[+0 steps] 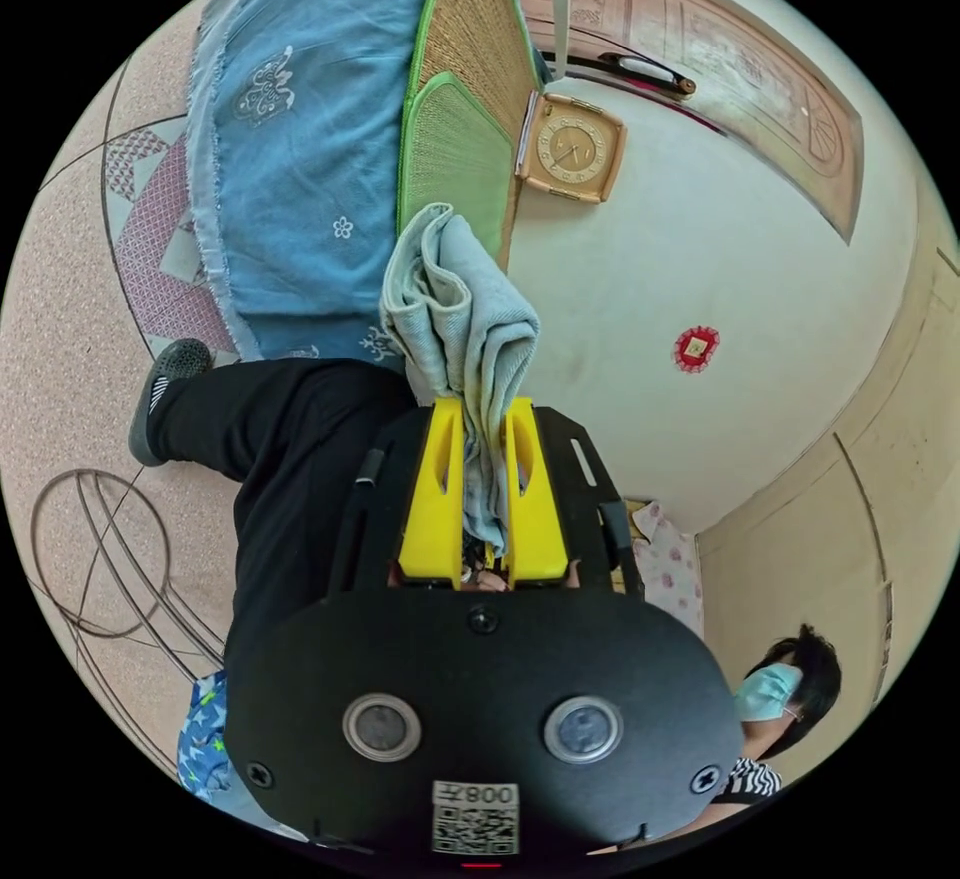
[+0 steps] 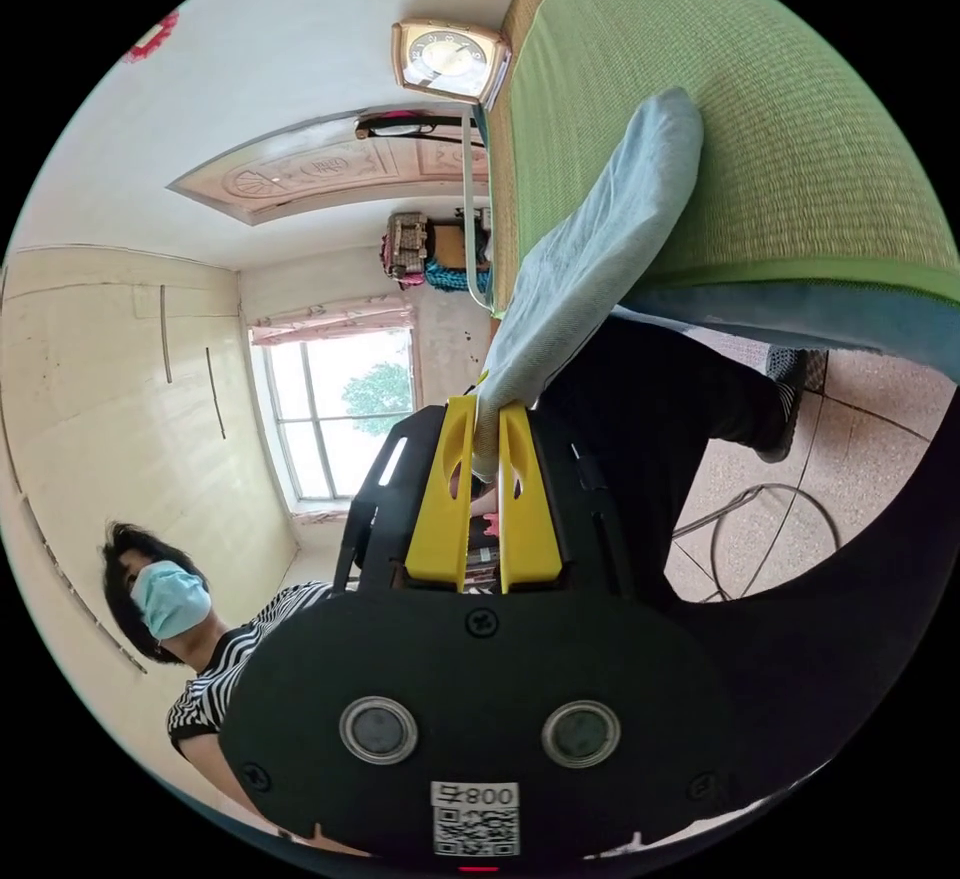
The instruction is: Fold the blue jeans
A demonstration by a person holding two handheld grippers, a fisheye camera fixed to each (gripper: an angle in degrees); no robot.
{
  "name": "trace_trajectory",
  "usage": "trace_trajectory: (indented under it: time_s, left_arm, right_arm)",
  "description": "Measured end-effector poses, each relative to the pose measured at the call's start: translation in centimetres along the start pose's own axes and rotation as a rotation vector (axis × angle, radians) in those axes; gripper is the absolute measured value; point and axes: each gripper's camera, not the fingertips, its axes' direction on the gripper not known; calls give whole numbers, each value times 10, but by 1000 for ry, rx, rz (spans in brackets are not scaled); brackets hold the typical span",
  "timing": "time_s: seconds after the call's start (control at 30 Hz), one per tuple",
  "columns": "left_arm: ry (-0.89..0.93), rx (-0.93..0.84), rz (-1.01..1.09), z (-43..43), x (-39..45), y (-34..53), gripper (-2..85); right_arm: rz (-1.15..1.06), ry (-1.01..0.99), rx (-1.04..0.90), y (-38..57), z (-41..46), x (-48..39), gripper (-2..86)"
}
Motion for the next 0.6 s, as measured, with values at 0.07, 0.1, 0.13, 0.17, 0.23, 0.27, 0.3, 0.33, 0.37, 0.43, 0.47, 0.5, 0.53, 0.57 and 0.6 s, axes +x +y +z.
trace_trajectory:
  time_s: [0.07,0.1,0.13,0.17,0.23,0.27,0.3,0.33,0.37,0.43,0.47,0.5,0.53,0.57,0.6]
  left_arm:
    - [7,-12,18,11,5,8,72]
    - [11,-21,33,19,8,13,72]
    - [15,-30,46,27,12,17,72]
    - [18,-34,52,31,13,20,72]
    - [29,-44,72,50,20,29,72]
    - [32,-46,77,55,22,31,72]
    - [37,-49,85,65,25,36,72]
    - [40,-53,93,75,29,40,72]
    - [40,-55,98,81,31,41,71]
    - [37,-62,115,105,39,48,71]
    - [36,-64,120,112,41,49,71]
    - [34,-66,127,126,46,51,71]
    - [32,-70,136,141,52,53,71]
    - [30,-73,140,150,54,54,71]
    - [26,-79,150,169,61,56,71]
  right_arm:
    - [-16,-6,8,16,-9,-6,14]
    - [-29,-9,12,26,-15,-11,14]
    - [-40,-12,17,35,-22,-15,14]
    - [-46,-13,20,40,-25,-18,13]
    - [-66,-23,30,57,-39,-27,12]
    - [-71,-26,32,61,-42,-30,12]
    - [-83,-30,36,68,-50,-35,11]
    - [-93,-35,38,75,-57,-39,10]
    - [-97,-38,40,78,-61,-41,10]
    - [-113,-54,46,88,-78,-50,8]
    - [-117,-59,49,90,-83,-52,8]
    - [-123,-71,54,93,-92,-55,8]
    - [-131,-85,60,95,-102,-59,7]
    - [-135,-93,64,97,-108,-61,7]
    - [-142,-108,73,99,-120,-64,6]
